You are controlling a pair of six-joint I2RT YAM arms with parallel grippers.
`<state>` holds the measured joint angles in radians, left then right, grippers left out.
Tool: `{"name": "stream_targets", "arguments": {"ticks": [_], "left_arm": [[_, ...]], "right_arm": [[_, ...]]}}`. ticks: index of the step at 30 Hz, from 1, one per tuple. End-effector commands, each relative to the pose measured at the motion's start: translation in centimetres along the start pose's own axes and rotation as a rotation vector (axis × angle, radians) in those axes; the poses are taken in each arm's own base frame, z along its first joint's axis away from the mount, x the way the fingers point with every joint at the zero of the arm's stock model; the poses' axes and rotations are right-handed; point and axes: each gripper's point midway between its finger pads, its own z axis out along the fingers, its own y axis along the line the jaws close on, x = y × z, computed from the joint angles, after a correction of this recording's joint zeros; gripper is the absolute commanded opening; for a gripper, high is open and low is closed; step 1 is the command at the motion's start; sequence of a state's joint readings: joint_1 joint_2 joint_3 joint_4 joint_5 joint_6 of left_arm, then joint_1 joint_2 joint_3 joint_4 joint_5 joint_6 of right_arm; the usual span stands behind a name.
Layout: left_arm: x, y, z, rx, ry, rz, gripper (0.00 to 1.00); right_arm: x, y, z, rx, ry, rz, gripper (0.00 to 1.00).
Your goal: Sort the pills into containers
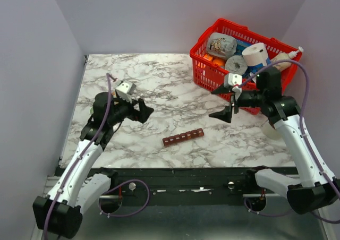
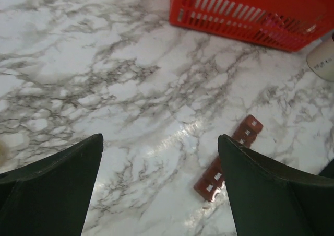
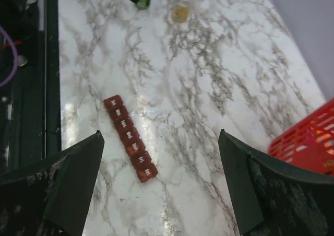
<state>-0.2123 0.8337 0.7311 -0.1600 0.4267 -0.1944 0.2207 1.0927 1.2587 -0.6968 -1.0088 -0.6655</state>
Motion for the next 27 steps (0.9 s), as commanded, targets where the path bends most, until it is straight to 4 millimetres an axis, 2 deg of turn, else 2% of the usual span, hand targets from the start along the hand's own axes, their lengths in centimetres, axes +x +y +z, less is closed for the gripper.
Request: {"name": "stream_targets", "arguments": {"ticks": [1,3,4,5,8,9,13,15,16,22,27], "left_arm": [[5.4,-4.6,1.0,0.138,0.227,0.124,0.99],[6.9,-5.1,1.6,0.129,0.267,0.206,0.99],[8.2,-5.4,1.9,0.153,0.297,0.277,0.99],[9.1,-6.7,2.1,0.202,0.313,0.322,0.99],[11.6,-8.1,2.6,0.283,0.359,0.414,0.98],[12.1,-8.0,2.9,0.274,0.372,0.428,0.98],[15.9,-8.2,3.5,0.285,0.512,0.474,0.94],[17.2,-9.3,3.5,0.321,0.555,0.52,0.91],[18.2,-8.9,3.7,0.304,0.591,0.541,0.9],[20.8,-8.1,4.4,0.261,0.673,0.665,0.86],[21.9,-8.0,4.9,0.27,0.699,0.709,0.83]], "right_arm": [[3.6,3.6,2.1,-0.19,0.047,-0.099,1.0],[4.6,4.5,2.8,-0.229,0.042,-0.081,1.0],[4.4,4.6,3.2,-0.242,0.014,-0.081,1.0],[4.7,4.6,3.4,-0.246,0.008,-0.069,1.0],[5.6,5.0,3.7,-0.252,0.003,-0.054,1.0],[6.3,5.1,3.8,-0.25,0.012,-0.039,1.0],[7.8,5.1,4.1,-0.225,0.032,-0.029,1.0],[8.3,5.2,4.2,-0.225,0.037,-0.019,1.0],[8.6,5.3,4.3,-0.226,0.035,-0.01,1.0],[9.3,5.6,4.6,-0.236,0.031,0.003,1.0],[9.7,5.9,4.7,-0.243,0.031,0.012,1.0]]}}
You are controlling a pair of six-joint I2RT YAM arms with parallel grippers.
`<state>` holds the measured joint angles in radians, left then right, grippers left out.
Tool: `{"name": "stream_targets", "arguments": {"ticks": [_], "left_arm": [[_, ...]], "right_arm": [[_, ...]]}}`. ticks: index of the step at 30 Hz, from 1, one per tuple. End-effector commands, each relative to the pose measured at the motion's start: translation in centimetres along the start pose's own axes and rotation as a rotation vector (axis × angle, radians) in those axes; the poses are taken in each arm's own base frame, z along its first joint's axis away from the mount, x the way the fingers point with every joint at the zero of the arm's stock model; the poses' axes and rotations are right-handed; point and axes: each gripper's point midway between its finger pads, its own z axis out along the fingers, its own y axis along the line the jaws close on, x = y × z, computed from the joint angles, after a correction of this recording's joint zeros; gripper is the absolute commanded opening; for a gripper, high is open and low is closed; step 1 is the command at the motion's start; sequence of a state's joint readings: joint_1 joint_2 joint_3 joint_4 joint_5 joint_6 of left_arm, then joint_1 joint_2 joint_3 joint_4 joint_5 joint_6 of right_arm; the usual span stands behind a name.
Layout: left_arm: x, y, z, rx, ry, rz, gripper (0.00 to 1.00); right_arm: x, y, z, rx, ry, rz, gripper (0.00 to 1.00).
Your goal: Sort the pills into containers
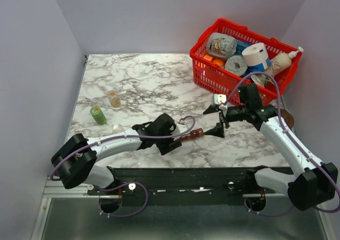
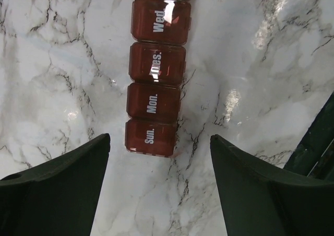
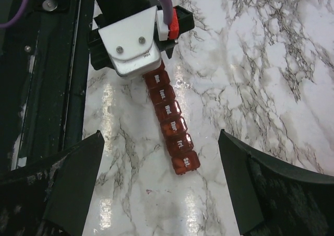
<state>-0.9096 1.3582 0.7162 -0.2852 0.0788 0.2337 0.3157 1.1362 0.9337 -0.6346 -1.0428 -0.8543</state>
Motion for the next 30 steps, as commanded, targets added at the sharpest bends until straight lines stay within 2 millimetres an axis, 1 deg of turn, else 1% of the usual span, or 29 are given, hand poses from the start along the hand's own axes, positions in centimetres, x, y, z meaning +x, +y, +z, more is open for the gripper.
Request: {"name": "stream_targets", "arguments": {"ticks": [1,2,4,5,6,8,12,19,22,24,25,28,29,30], "left_arm": [[0.5,0.9,0.9,-0.047,0.05,0.061,0.82],[0.4,0.8,1.1,-0.037,0.056,0.083,0.77],[1.0,0.6,1.7,-0.029,0.092,0.094,0.76],[0.9,0.6,1.8,-0.027,0.093,0.103,0.76],[1.0,1.0,1.9,-0.06,0.102,0.111,0.76],[1.0,1.2,2.1,-0.071,0.101,0.119,0.76],[0.4,1.4,2.4,-0.083,0.073,0.123,0.76],[1.0,1.0,3.1,-0.065,0.093,0.125,0.68],[1.0,0.8,3.1,-0.055,0.097,0.128,0.6],[0.9,0.7,3.1,-0.051,0.093,0.129,0.49],[0.8,0.6,3.0,-0.049,0.088,0.129,0.46],[0.7,0.3,2.8,-0.029,0.085,0.132,0.3],[0.8,0.3,2.8,-0.026,0.088,0.134,0.18],[0.9,0.2,2.7,-0.024,0.093,0.138,0.15]], "right_arm": [[-0.7,0.3,0.3,-0.021,-0.045,-0.037,1.0],[-0.6,0.4,0.4,-0.022,-0.044,-0.034,1.0],[-0.5,0.4,0.4,-0.022,-0.044,-0.036,1.0],[-0.5,0.5,0.4,-0.025,-0.046,-0.032,1.0],[-0.5,0.5,0.4,-0.026,-0.047,-0.033,1.0],[-0.4,0.6,0.4,-0.028,-0.047,-0.032,1.0],[-0.1,0.8,0.5,-0.032,-0.044,-0.026,1.0],[0.3,0.9,0.6,-0.036,-0.04,-0.024,1.0],[0.5,1.0,0.7,-0.041,-0.042,-0.028,1.0],[0.7,1.1,0.7,-0.045,-0.04,-0.022,1.0],[0.9,1.2,0.8,-0.049,-0.037,-0.024,1.0],[1.4,1.4,0.9,-0.053,-0.032,-0.037,1.0],[1.6,1.5,0.9,-0.056,-0.03,-0.039,1.0],[1.7,1.5,0.9,-0.056,-0.028,-0.043,1.0]]}}
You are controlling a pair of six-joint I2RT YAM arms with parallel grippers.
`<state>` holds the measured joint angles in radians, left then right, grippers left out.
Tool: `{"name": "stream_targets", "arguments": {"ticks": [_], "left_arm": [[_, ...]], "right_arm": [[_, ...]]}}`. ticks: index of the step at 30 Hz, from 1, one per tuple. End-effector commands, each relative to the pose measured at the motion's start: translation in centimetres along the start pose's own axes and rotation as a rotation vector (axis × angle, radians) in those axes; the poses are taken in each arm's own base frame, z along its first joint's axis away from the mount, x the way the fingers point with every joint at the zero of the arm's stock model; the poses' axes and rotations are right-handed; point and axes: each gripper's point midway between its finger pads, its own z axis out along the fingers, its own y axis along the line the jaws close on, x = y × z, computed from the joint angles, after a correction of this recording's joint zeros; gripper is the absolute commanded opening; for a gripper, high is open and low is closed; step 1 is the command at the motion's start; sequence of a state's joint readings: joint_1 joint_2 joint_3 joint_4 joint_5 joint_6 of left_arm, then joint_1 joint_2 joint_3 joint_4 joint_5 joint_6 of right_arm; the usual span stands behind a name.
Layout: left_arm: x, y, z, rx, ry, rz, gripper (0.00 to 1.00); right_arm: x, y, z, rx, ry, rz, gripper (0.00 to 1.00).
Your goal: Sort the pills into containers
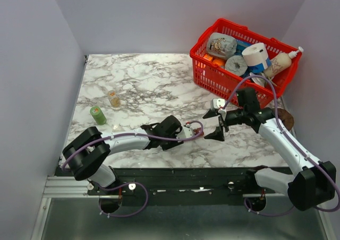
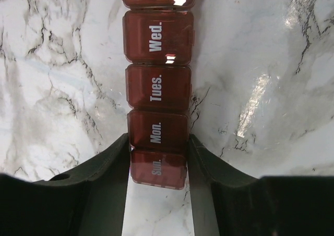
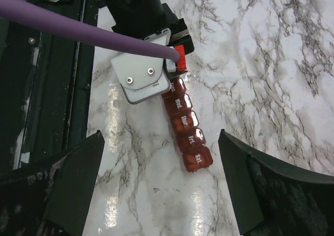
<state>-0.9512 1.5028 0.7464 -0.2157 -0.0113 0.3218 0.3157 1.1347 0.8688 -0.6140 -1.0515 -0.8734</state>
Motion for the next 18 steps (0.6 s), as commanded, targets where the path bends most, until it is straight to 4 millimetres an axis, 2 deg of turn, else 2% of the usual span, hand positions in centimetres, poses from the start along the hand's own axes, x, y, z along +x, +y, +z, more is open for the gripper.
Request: {"name": "stream_targets", "arguments": {"ticks": [1,4,7,11,18], "left_arm": [[0.3,-0.4,-0.3,0.023,0.023,0.021,0.13],[-0.1,-0.7,-0.6,0.042,0.004,0.024,0.04],[-0.9,-0.8,-1.2,0.052,-0.035,0.027,0.0],[-2.2,-1.0,-2.2,0.067,-0.105,0.028,0.0],[-4.1,-1.6,-3.9,0.108,-0.206,0.001,0.0]], "right_arm": [[0.1,0.7,0.4,-0.036,-0.033,-0.07,1.0],[0.7,0.7,0.6,-0.041,-0.025,-0.084,1.0],[2.0,0.9,1.1,-0.068,-0.016,-0.11,1.0],[2.6,1.0,2.2,-0.109,0.001,-0.151,1.0],[2.4,1.5,4.0,-0.163,0.002,-0.167,0.99]]}}
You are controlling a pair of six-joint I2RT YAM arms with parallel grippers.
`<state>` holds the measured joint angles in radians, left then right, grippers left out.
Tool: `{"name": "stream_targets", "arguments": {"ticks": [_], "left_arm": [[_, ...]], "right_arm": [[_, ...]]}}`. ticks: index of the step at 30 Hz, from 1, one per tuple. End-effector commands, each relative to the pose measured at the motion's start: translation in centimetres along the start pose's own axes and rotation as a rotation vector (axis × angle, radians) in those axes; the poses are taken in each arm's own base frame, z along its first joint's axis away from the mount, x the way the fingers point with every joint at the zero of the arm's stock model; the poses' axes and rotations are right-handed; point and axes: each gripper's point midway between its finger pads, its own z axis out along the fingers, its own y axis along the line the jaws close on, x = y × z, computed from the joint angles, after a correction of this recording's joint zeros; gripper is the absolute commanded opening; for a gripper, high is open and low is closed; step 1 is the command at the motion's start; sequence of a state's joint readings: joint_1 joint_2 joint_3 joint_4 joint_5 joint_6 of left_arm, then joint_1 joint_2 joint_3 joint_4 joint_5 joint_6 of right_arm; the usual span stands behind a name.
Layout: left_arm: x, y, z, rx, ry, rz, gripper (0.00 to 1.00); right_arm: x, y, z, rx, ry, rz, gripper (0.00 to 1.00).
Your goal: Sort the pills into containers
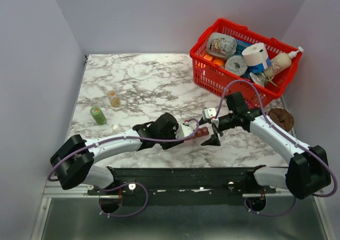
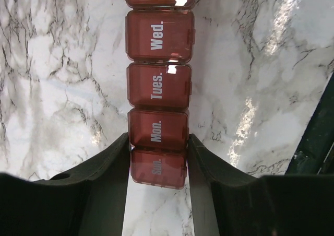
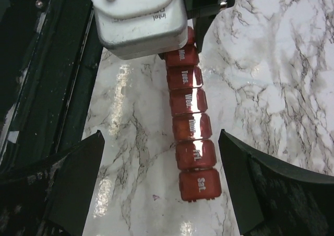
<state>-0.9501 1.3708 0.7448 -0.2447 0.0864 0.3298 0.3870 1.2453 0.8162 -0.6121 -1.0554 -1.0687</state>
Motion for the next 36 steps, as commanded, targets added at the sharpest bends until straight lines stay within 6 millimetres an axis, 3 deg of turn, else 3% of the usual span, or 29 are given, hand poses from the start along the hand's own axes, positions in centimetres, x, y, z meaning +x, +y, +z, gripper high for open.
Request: {"name": "stream_targets", "arguments": {"ticks": [1,8,22,36], "left_arm": [[-1.8,-1.0,-1.0,0.065,-0.088,-0.016,0.0],[-3.5,-1.3,-2.1,0.106,-0.147,-0.061,0.0],[-6.0,-1.3,-4.0,0.143,-0.231,-0.097,0.0],[-6.0,-0.9,-4.2,0.127,-0.217,-0.107,0.0]], "right_arm": [[-1.2,-0.6,1.3,-0.019,-0.036,-0.071,0.99],[-1.3,-0.7,3.3,-0.027,-0.009,-0.048,0.94],[-0.5,-0.9,4.6,-0.044,0.033,0.022,0.84],[-1.7,-0.8,4.8,-0.062,0.004,0.077,0.68]]}}
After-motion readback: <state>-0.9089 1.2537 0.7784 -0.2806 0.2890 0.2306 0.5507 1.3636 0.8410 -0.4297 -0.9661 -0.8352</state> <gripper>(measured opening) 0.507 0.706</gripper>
